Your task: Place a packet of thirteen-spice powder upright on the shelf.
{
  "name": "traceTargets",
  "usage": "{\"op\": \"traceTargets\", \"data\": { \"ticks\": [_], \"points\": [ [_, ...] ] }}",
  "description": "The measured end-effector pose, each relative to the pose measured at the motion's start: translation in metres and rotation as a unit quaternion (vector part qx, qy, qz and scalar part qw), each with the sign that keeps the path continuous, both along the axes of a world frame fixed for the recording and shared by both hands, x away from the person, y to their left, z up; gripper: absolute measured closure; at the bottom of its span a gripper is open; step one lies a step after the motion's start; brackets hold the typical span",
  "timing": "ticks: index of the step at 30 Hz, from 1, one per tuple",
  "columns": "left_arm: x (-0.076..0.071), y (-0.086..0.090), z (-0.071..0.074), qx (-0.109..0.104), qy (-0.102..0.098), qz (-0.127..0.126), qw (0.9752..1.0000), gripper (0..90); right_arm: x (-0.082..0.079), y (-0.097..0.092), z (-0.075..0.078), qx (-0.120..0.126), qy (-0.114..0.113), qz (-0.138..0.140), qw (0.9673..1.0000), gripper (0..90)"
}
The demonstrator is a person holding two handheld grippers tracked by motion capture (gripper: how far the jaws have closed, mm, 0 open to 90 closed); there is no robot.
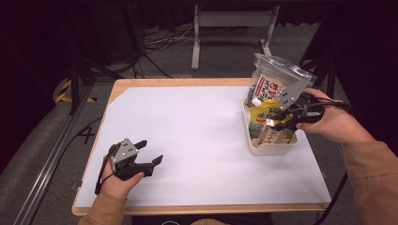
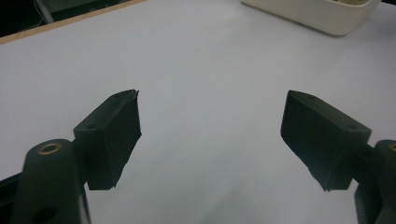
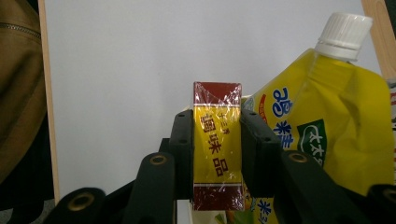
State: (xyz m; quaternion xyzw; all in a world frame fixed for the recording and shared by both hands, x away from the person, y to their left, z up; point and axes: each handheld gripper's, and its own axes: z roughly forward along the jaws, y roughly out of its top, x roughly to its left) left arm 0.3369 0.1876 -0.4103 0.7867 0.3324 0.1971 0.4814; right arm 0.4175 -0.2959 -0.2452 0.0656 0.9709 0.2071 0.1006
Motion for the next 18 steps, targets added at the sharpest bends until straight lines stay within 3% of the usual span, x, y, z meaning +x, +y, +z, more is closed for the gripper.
{"op": "traceTargets", "data": {
  "ticks": [18],
  "points": [
    [0.001,0.000,-0.001,0.003,-0.002,0.002,1.0000,18.1,0.006,0.000,-0.025,-0.026,0.015,-0.007,0.9995,68.1]
  ]
}}
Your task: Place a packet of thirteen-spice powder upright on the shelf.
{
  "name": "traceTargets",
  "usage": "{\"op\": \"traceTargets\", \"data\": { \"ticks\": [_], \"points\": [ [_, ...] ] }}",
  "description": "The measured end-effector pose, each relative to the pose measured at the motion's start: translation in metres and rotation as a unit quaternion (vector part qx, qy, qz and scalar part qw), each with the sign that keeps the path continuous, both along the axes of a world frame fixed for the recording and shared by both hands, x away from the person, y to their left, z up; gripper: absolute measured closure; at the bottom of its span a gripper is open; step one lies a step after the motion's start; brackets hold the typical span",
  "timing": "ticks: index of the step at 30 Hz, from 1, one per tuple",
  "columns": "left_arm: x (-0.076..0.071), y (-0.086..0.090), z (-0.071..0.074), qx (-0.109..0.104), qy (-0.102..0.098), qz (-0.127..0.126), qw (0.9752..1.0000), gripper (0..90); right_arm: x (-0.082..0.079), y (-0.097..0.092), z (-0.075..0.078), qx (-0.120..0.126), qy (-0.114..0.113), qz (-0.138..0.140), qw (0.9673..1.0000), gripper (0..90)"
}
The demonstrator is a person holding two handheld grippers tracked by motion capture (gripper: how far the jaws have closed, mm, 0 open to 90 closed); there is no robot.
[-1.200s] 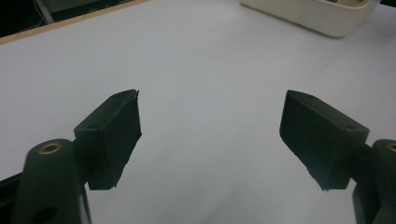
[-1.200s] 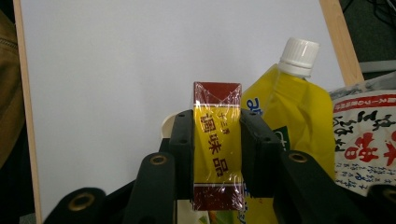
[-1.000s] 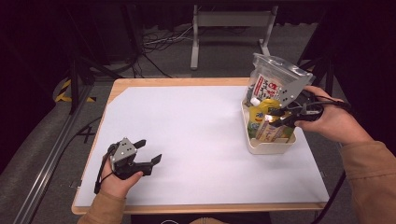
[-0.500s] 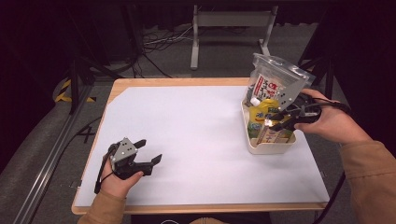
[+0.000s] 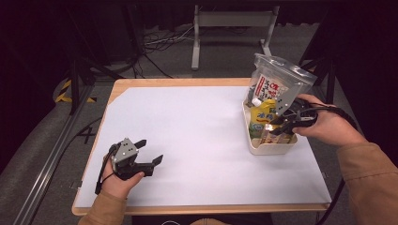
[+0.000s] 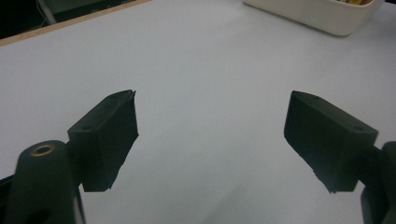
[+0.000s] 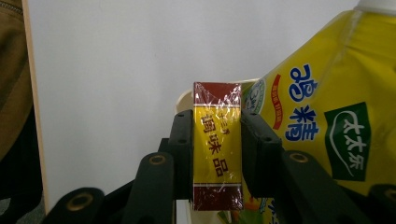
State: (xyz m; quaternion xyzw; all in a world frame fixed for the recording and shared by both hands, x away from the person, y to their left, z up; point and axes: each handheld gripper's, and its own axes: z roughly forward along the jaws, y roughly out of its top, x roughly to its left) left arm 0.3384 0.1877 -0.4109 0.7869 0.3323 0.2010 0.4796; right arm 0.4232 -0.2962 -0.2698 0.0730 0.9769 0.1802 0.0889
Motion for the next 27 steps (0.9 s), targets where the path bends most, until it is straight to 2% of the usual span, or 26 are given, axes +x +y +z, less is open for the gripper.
{"op": "traceTargets", "data": {
  "ticks": [7,17,27],
  "points": [
    [0.001,-0.001,-0.001,-0.002,0.001,0.001,1.0000,17.9,0.001,0.001,-0.008,-0.009,-0.002,0.003,1.0000,67.9],
    [0.002,-0.003,-0.001,-0.003,0.004,-0.003,1.0000,17.8,0.002,0.000,-0.020,-0.028,0.004,-0.015,0.9995,66.7],
    [0.001,-0.002,-0.001,-0.002,0.005,-0.004,1.0000,17.6,-0.001,-0.004,-0.017,-0.011,-0.010,-0.021,0.9997,58.0]
  ]
}}
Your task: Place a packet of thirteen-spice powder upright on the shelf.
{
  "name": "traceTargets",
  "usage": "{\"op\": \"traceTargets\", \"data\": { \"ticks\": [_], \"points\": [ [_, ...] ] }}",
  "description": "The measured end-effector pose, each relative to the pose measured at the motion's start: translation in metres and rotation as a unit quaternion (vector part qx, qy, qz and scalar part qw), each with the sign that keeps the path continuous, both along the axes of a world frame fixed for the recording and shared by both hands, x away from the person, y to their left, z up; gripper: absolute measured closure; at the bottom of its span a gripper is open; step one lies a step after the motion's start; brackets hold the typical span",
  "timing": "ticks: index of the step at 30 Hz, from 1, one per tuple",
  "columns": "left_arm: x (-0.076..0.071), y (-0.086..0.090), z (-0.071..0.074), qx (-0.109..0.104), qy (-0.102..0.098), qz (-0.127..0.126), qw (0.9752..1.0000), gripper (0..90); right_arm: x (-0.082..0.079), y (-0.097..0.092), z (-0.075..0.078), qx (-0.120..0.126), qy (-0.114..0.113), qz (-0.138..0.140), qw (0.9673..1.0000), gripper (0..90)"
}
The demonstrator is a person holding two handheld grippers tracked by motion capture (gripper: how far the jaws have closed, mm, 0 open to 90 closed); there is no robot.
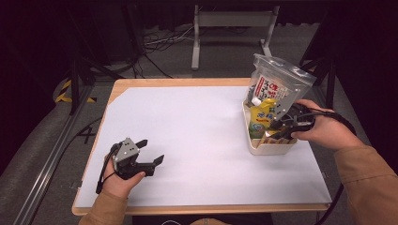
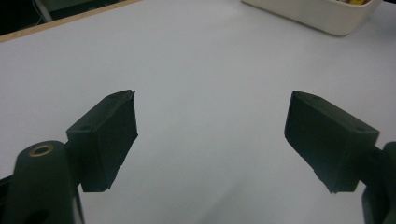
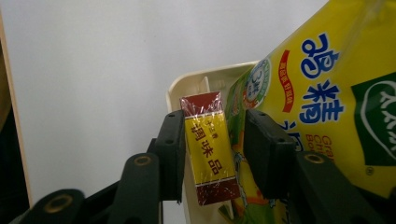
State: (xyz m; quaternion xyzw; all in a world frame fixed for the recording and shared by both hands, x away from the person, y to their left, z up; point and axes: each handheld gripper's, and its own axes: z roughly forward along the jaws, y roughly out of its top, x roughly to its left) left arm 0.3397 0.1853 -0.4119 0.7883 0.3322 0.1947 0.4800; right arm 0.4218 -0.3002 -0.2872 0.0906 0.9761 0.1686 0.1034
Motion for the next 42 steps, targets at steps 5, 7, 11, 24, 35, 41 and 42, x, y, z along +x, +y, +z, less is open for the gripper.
{"op": "traceTargets", "data": {
  "ticks": [5,7,11,24,35,41,42],
  "points": [
    [-0.004,0.001,0.002,-0.005,-0.001,-0.001,1.0000,16.9,-0.007,-0.006,0.007,0.032,-0.018,-0.010,0.9993,52.1],
    [-0.006,0.002,0.003,-0.006,0.001,-0.002,1.0000,16.7,-0.011,-0.009,0.010,0.045,-0.026,-0.014,0.9985,50.3],
    [-0.009,0.005,0.004,-0.007,0.000,-0.001,1.0000,16.3,-0.020,-0.014,0.013,0.081,-0.032,-0.027,0.9958,46.6],
    [-0.017,0.013,0.003,-0.008,0.001,0.002,1.0000,15.4,-0.062,-0.048,0.005,0.206,-0.086,-0.104,0.9691,38.5],
    [-0.019,0.020,0.001,-0.014,-0.004,0.011,0.9998,15.0,-0.077,-0.065,-0.020,0.270,-0.102,-0.170,0.9420,36.6],
    [-0.020,0.020,0.000,-0.017,-0.003,0.011,0.9998,14.9,-0.086,-0.073,-0.041,0.290,-0.103,-0.197,0.9307,35.1],
    [-0.020,0.020,0.000,-0.015,-0.006,0.011,0.9998,14.8,-0.088,-0.074,-0.045,0.292,-0.103,-0.203,0.9290,34.9]
  ]
}}
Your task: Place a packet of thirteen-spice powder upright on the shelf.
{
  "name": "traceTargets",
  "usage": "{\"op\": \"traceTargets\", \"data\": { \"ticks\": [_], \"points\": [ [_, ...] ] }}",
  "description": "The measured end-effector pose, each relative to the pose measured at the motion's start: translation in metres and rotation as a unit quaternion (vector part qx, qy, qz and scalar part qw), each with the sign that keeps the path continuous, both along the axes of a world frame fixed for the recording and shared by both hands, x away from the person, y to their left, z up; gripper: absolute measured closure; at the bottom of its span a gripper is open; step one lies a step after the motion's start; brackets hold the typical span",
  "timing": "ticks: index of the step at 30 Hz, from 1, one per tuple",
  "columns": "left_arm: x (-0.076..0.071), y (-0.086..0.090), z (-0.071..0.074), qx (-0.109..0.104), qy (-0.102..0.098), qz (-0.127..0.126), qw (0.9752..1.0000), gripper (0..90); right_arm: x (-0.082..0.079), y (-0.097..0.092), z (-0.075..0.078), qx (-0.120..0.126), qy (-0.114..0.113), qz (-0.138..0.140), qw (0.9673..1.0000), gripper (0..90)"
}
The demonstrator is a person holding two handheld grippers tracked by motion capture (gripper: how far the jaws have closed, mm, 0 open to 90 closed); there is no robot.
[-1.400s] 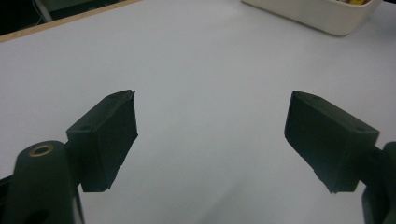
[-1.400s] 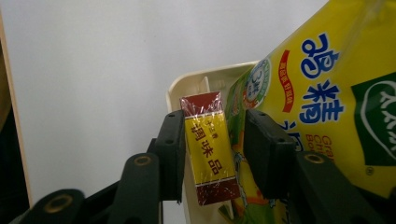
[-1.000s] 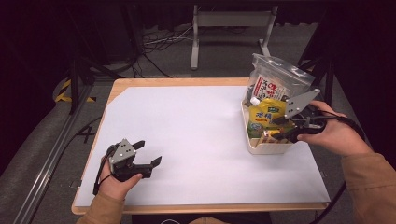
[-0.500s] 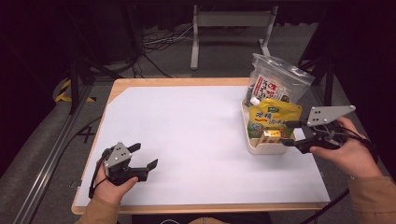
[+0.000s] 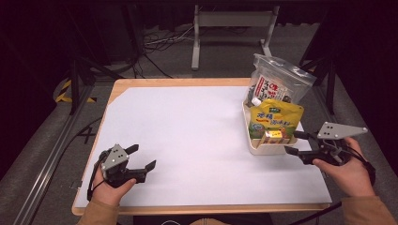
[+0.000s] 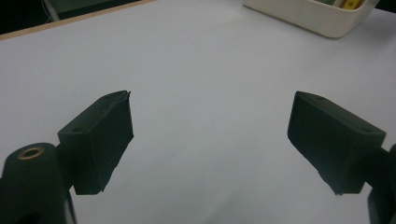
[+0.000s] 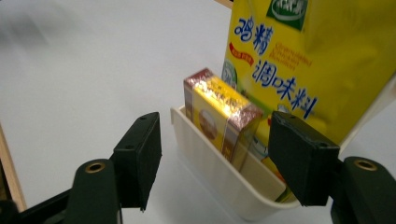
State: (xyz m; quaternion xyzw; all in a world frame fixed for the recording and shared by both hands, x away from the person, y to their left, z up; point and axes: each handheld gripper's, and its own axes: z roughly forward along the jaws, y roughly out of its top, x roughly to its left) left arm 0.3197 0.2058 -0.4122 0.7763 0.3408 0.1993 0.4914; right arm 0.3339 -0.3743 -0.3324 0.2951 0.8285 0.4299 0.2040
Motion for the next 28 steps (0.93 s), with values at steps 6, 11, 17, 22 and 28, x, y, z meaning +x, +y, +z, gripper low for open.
{"op": "traceTargets", "data": {
  "ticks": [6,11,17,22,28],
  "points": [
    [0.000,0.001,-0.001,-0.001,0.001,0.003,1.0000,14.6,-0.011,-0.009,-0.031,0.018,0.007,-0.026,0.9995,33.8],
    [0.001,0.002,-0.003,-0.001,0.001,0.004,1.0000,14.3,-0.013,-0.011,-0.045,0.028,0.002,-0.048,0.9985,33.0],
    [0.003,0.003,-0.008,0.004,0.002,0.002,1.0000,14.1,-0.018,-0.012,-0.061,0.054,-0.008,-0.070,0.9960,34.0],
    [0.003,0.002,-0.008,0.008,0.001,0.002,1.0000,14.0,-0.021,-0.011,-0.066,0.047,-0.007,-0.074,0.9961,32.6],
    [0.003,0.003,-0.008,0.007,0.000,0.003,1.0000,13.5,-0.024,-0.008,-0.066,0.045,-0.016,-0.072,0.9963,32.2]
  ]
}}
